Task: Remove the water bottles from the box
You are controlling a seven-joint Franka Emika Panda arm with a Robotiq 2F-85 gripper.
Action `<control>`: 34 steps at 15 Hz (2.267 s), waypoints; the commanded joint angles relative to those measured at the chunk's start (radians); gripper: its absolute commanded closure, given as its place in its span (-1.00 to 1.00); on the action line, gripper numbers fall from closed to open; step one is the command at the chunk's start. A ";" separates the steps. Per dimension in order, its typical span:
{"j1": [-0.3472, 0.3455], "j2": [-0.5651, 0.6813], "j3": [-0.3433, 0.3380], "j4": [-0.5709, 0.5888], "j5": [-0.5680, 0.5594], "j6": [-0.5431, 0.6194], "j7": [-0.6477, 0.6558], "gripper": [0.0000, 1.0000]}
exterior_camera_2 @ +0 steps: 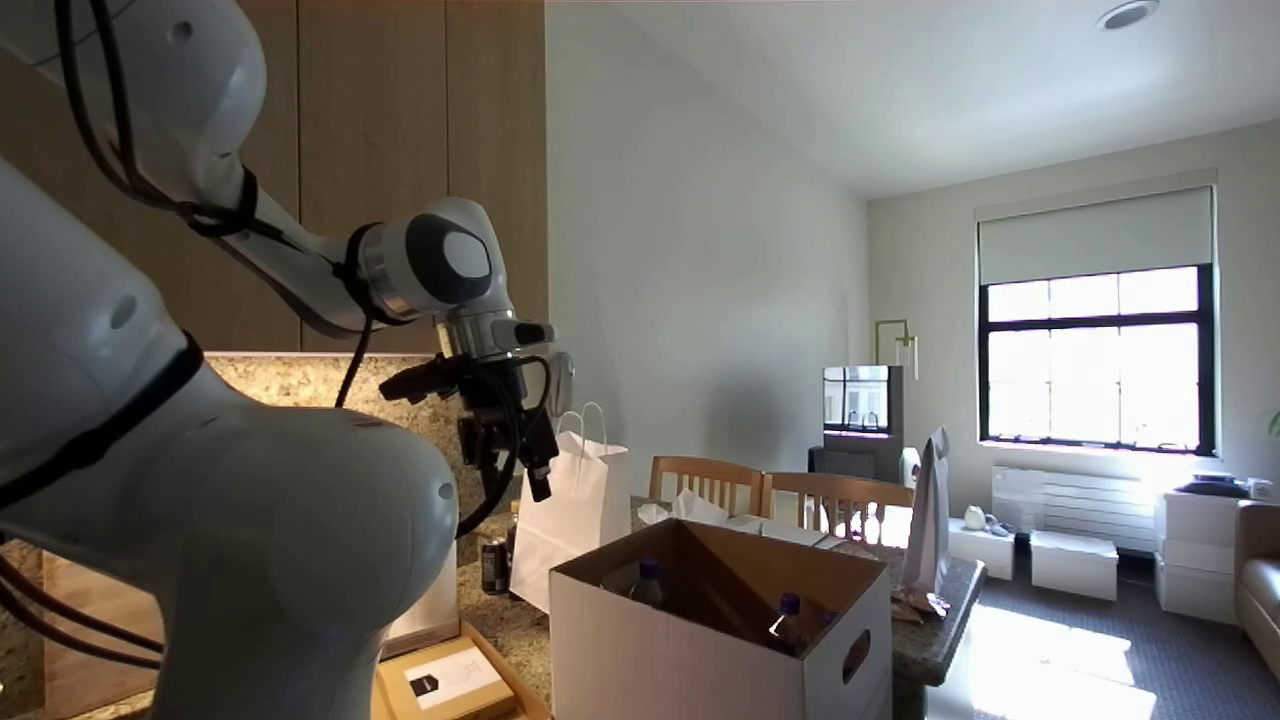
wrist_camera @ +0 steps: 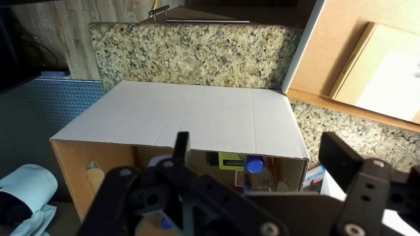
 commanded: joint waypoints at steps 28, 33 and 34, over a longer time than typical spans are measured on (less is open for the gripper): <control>-0.191 0.594 -0.379 0.677 -0.101 -0.049 -0.170 -1.00; -0.183 0.611 -0.388 0.692 -0.085 -0.029 -0.195 -1.00; -0.182 0.612 -0.387 0.694 -0.084 -0.030 -0.191 -1.00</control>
